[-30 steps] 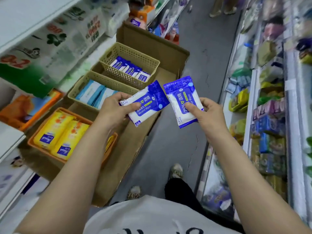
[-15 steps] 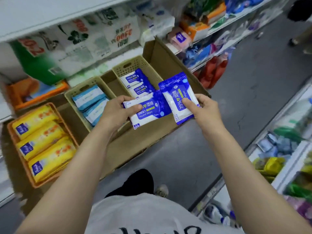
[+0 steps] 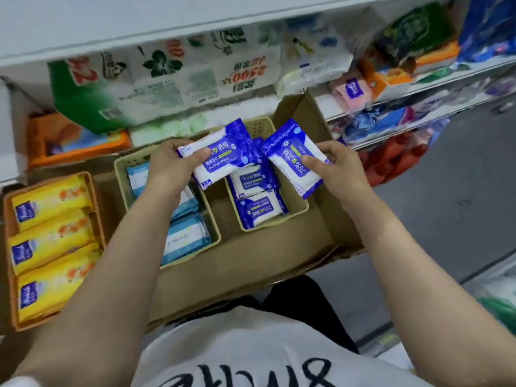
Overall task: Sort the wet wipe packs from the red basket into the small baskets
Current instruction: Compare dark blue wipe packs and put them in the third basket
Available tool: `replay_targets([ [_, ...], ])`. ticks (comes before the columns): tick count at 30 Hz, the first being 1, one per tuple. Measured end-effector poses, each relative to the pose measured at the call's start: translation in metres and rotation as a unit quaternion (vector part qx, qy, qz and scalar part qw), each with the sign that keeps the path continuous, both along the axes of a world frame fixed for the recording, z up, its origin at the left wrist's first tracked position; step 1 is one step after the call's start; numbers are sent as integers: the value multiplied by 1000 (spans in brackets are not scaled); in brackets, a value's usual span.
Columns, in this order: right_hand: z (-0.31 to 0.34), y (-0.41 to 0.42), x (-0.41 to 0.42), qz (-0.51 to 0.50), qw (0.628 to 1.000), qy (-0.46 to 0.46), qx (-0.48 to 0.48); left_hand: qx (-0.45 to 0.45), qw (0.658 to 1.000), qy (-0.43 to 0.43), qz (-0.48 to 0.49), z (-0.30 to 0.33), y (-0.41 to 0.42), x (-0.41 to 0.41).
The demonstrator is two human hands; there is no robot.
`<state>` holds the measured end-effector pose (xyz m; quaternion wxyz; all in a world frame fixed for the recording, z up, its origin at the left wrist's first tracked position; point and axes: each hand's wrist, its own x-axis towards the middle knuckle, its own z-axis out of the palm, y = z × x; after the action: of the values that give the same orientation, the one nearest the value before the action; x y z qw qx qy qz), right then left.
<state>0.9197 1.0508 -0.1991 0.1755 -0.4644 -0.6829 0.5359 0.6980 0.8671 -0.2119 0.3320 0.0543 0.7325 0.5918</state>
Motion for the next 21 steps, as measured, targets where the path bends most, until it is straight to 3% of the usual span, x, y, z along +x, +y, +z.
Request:
replay_targets([
  [4,-30,32,-41,92,992,-89,-2,-5,998,-15,60,-6,3,-16],
  [7,-56,50,-74,216,958,-189,17,-15,996,-19,86,-15,-1,-16],
  [14,-117,49,-101,528,764,-361,77,-79,985,-42,146,-35,-6,21],
  [16,-129,42,-94,546,752,-355,100,-94,981,-54,164,-38,-7,29],
  [19,-141,29,-84,527,766,-342,133,-93,976,-69,185,-39,-6,40],
  [21,-145,22,-79,529,746,-360,186,-99,974,-69,190,-40,-5,45],
])
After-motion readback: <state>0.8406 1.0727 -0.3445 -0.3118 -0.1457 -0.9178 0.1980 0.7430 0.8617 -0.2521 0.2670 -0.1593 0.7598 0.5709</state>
